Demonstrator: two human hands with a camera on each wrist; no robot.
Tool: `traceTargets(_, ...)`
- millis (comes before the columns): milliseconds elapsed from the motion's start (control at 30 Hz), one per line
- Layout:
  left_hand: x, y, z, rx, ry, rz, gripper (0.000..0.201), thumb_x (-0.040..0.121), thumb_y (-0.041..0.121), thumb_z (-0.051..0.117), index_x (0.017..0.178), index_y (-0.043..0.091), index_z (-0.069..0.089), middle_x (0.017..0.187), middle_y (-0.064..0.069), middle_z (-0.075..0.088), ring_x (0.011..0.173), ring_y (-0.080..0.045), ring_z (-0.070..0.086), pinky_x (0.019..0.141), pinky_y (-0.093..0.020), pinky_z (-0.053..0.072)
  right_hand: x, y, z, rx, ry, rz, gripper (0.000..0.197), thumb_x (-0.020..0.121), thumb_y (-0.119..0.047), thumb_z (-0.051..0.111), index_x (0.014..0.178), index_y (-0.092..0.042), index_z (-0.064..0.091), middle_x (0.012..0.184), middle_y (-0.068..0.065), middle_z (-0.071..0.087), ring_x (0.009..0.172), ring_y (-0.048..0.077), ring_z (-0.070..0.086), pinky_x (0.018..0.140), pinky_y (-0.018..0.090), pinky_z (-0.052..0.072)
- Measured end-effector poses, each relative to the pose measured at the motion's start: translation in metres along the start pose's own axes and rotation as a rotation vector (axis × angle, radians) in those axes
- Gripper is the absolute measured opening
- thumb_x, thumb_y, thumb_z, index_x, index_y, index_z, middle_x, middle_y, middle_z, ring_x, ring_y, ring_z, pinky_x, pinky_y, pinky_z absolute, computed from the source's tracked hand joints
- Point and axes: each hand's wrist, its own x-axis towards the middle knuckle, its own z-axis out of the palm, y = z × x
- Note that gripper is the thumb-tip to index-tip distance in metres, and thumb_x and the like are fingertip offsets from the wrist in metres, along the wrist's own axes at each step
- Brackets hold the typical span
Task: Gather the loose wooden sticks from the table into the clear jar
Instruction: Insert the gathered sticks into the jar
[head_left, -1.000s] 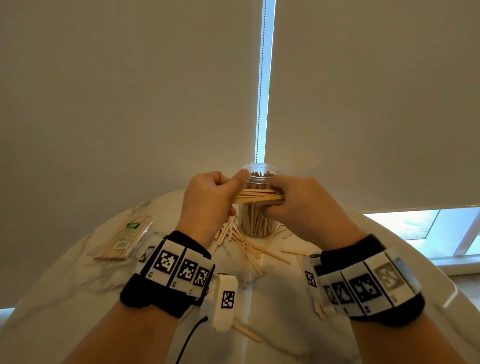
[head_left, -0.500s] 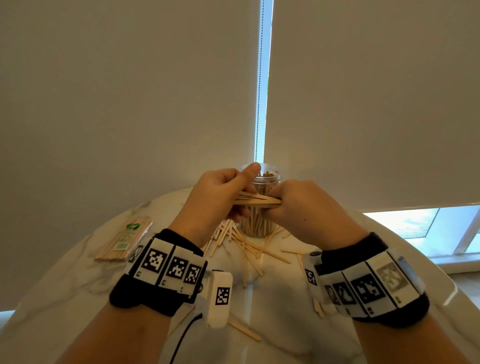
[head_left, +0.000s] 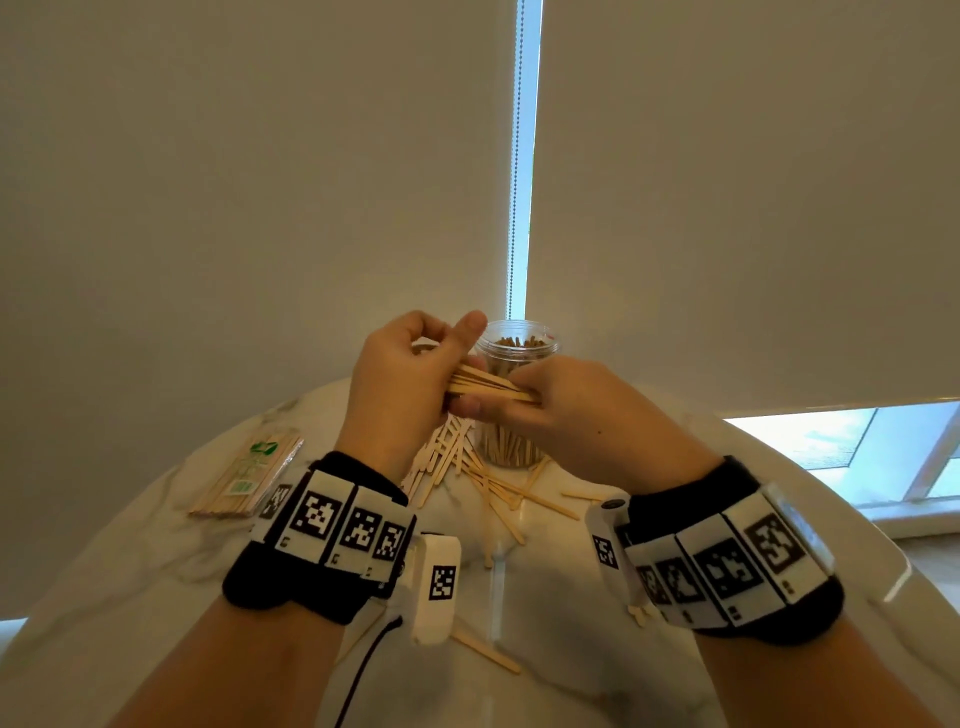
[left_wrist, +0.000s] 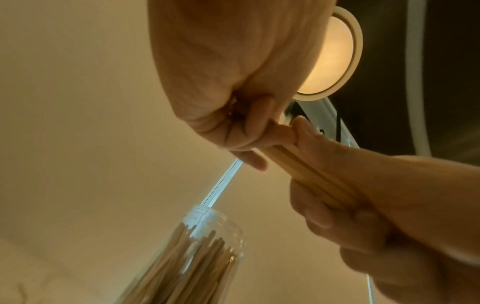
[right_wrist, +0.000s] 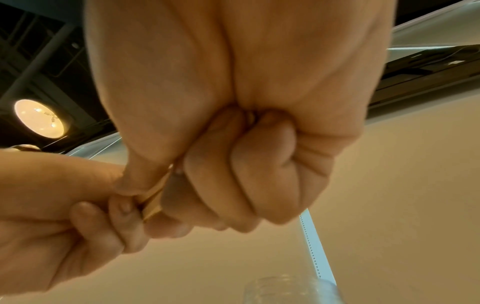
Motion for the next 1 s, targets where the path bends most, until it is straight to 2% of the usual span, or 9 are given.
traceTargets(100,-0.005,0.001,0.006,0.152,-0.015,0.089,0.064,0.094,0.059,0.052,0.075,-0.002,0.059,0.053,-0.004,0.061,0.039,-0.015,0.056,0.04,-0.02,0.041,-0.001,0.006,-0.008,-0.02,0.019,-0.007,0.062,0.084,-0.077,0.047,0.07,-0.019,0.065,0.056,-0.002,0.055,0.048,0.007,0.046,0.051,0.027,0.041)
traceTargets(233,-0.002,-0.017,0.011,0.263,0.04,0.041,0.062,0.099,0.053,0.048,0.074,-0.002,0.062,0.063,-0.019,0.066,0.038,-0.013,0.05,0.04,-0.021,0.042,-0.002,0.011,-0.011,0.022,0.063,-0.05,0.051,0.094,-0.065,0.043,0.084,-0.023,0.07,0.066,0.0,0.061,0.057,0.009,0.052,0.056,0.024,0.04)
traceTargets(367,-0.005,-0.022,0.017,0.215,0.011,-0.041,0.06,0.1,0.054,0.042,0.079,0.002,0.064,0.065,-0.018,0.065,0.045,-0.015,0.053,0.048,-0.03,0.045,0.001,0.015,-0.01,0.009,0.064,-0.028,0.042,0.098,-0.058,0.047,0.082,-0.028,0.074,0.055,-0.005,0.056,0.049,0.006,0.046,0.053,0.024,0.036)
traceTargets(433,-0.004,-0.023,0.017,0.071,-0.004,-0.106,0.05,0.104,0.048,0.038,0.093,0.007,0.064,0.073,-0.014,0.068,0.054,-0.018,0.063,0.05,-0.028,0.051,0.0,0.021,-0.015,0.026,0.055,0.012,0.04,0.098,-0.057,0.048,0.084,-0.03,0.075,0.053,-0.005,0.055,0.046,0.005,0.045,0.053,0.025,0.037)
traceTargets(533,0.007,-0.03,0.012,-0.048,0.017,-0.235,0.02,0.104,0.016,0.044,0.12,0.016,0.056,0.105,-0.009,0.069,0.088,-0.02,0.069,0.073,-0.033,0.059,-0.007,0.034,-0.032,0.062,0.112,0.086,0.035,0.098,-0.057,0.047,0.077,-0.038,0.068,0.058,0.001,0.059,0.048,0.008,0.047,0.053,0.027,0.038)
traceTargets(633,0.025,-0.048,0.014,0.135,-0.171,-0.345,0.073,0.089,0.01,0.067,0.149,0.028,0.029,0.138,-0.01,0.051,0.115,-0.024,0.058,0.095,-0.042,0.054,-0.015,0.042,-0.047,0.075,0.264,0.155,0.038,0.1,-0.054,0.047,0.084,-0.031,0.072,0.066,0.009,0.065,0.052,0.013,0.05,0.055,0.029,0.04)
traceTargets(767,0.045,-0.056,0.036,0.236,-0.325,-0.385,0.143,0.061,0.043,0.092,0.155,0.031,-0.015,0.161,-0.013,0.021,0.146,-0.032,0.027,0.117,-0.055,0.026,-0.007,0.044,-0.047,-0.007,0.377,0.26,0.043,0.101,-0.048,0.047,0.085,-0.02,0.075,0.068,0.008,0.065,0.061,0.02,0.057,0.055,0.029,0.039)
traceTargets(900,0.058,-0.061,0.06,0.166,-0.269,-0.313,0.17,0.032,0.068,0.091,0.152,0.031,-0.023,0.162,-0.009,0.023,0.147,-0.028,0.026,0.118,-0.053,0.025,0.036,0.04,-0.052,-0.118,0.297,0.314,0.041,0.101,-0.044,0.05,0.084,-0.016,0.074,0.062,0.001,0.059,0.054,0.014,0.05,0.049,0.026,0.03)
traceTargets(1000,0.062,-0.067,0.072,0.069,-0.197,-0.293,0.169,0.03,0.063,0.093,0.153,0.033,-0.018,0.162,-0.007,0.02,0.146,-0.027,0.027,0.117,-0.052,0.028,0.078,0.034,-0.056,-0.29,0.151,0.274,0.036,0.098,-0.043,0.057,0.091,-0.013,0.075,0.067,0.0,0.062,0.062,0.014,0.056,0.052,0.025,0.036)
